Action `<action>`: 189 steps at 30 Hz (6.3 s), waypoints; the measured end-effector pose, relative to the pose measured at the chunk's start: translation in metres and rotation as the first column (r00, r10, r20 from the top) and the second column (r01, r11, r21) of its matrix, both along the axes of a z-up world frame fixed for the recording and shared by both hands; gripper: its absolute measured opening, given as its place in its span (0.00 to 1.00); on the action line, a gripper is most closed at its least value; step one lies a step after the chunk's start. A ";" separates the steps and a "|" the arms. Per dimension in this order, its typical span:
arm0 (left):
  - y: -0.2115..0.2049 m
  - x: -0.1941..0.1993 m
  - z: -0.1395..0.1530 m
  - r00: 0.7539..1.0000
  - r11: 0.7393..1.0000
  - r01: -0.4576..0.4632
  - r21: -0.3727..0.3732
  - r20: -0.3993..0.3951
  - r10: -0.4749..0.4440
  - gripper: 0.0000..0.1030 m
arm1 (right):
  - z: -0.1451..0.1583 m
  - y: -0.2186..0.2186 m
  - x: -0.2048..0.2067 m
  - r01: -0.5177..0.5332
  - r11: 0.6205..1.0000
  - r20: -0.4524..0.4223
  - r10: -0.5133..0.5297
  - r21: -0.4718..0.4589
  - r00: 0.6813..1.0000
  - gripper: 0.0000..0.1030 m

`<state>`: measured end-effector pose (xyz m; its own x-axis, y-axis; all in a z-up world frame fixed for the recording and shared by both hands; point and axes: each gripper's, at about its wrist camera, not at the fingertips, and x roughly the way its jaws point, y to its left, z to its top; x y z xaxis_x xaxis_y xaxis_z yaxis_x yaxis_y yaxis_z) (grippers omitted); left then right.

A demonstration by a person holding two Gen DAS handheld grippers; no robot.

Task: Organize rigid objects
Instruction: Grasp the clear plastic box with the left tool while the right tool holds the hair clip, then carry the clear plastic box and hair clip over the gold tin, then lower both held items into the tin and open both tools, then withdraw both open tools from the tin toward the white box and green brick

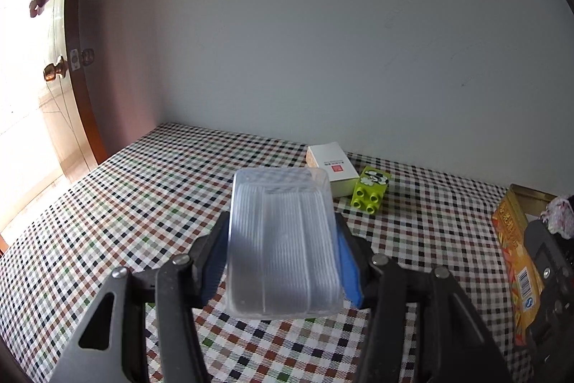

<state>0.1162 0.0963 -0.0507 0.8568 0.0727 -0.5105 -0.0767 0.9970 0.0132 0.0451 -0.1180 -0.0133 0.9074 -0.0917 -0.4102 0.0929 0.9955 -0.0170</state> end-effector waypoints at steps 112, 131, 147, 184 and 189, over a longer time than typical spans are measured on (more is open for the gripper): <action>-0.288 -0.051 0.025 0.936 0.933 0.345 0.099 0.037 -0.350 0.52 | 0.024 -0.258 -0.021 0.378 0.925 0.084 -0.375 -0.027 0.923 0.70; -0.315 -0.019 0.010 0.944 0.933 0.327 0.149 -0.108 -0.313 0.52 | 0.009 -0.268 0.010 0.303 0.953 -0.085 -0.301 0.006 0.950 0.70; -0.291 -0.026 0.020 0.942 0.943 0.331 0.049 -0.073 -0.327 1.00 | -0.002 -0.275 0.010 0.240 0.961 -0.116 -0.225 0.138 0.967 0.81; -0.185 -0.087 0.012 0.962 0.972 0.152 0.178 0.199 -0.187 1.00 | 0.017 -0.208 -0.078 0.350 0.936 0.296 -0.342 0.026 0.892 0.81; -0.181 -0.093 0.011 0.956 0.961 0.177 0.211 0.194 -0.219 1.00 | 0.017 -0.199 -0.088 0.368 0.930 0.298 -0.358 0.024 0.885 0.81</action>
